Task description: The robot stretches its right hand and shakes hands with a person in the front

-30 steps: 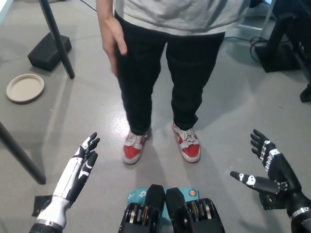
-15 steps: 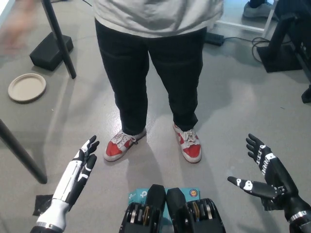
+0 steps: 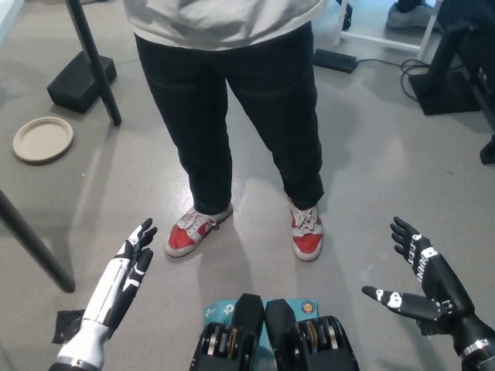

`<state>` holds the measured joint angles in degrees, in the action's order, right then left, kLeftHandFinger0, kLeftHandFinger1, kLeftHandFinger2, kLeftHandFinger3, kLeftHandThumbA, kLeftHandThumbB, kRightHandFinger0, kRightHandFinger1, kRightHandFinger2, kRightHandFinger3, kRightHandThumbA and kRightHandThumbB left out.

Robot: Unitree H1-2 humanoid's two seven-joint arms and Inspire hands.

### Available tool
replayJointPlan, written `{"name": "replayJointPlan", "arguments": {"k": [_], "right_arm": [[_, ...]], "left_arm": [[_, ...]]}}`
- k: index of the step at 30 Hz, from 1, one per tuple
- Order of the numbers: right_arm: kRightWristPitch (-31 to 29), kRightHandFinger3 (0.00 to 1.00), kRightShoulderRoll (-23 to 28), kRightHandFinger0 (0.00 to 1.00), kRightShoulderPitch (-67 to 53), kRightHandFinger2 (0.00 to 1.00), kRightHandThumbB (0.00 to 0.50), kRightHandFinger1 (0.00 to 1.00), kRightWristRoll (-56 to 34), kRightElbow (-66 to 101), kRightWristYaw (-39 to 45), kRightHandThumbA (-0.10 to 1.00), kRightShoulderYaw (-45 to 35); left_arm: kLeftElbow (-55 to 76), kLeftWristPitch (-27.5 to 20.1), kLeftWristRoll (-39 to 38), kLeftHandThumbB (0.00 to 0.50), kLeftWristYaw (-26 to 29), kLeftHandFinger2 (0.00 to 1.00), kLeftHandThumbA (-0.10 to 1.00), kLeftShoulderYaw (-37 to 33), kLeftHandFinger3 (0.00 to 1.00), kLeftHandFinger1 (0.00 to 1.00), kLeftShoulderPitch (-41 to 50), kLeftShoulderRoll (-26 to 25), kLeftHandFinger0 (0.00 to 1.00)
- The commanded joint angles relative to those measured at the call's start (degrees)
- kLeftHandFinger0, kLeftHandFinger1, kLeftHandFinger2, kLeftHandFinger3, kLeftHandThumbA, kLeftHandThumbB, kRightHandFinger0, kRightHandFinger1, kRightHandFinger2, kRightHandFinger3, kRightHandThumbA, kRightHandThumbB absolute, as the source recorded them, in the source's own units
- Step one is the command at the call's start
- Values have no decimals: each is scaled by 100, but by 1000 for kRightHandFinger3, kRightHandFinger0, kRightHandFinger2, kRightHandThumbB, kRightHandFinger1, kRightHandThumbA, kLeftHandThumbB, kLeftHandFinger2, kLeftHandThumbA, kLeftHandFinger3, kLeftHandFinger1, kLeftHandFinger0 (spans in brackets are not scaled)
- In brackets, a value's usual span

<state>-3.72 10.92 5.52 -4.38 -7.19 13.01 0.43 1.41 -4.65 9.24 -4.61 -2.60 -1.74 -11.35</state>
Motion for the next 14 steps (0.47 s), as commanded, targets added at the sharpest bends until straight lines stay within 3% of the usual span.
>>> {"name": "replayJointPlan", "arguments": {"k": [1,14], "right_arm": [[-260,1000,71,1000,67,1000,316,1000,-50,168,91,890,14],[-179,1000,105,1000,71,1000,326,1000,-1,176,87,871,79]], "left_arm": [[125,-112,-55,103,4,1000,1000,50,1000,1000,-8,-45,1000],[113,-153,-84,110,6,1000,1000,71,1000,1000,29,-34,1000]]}}
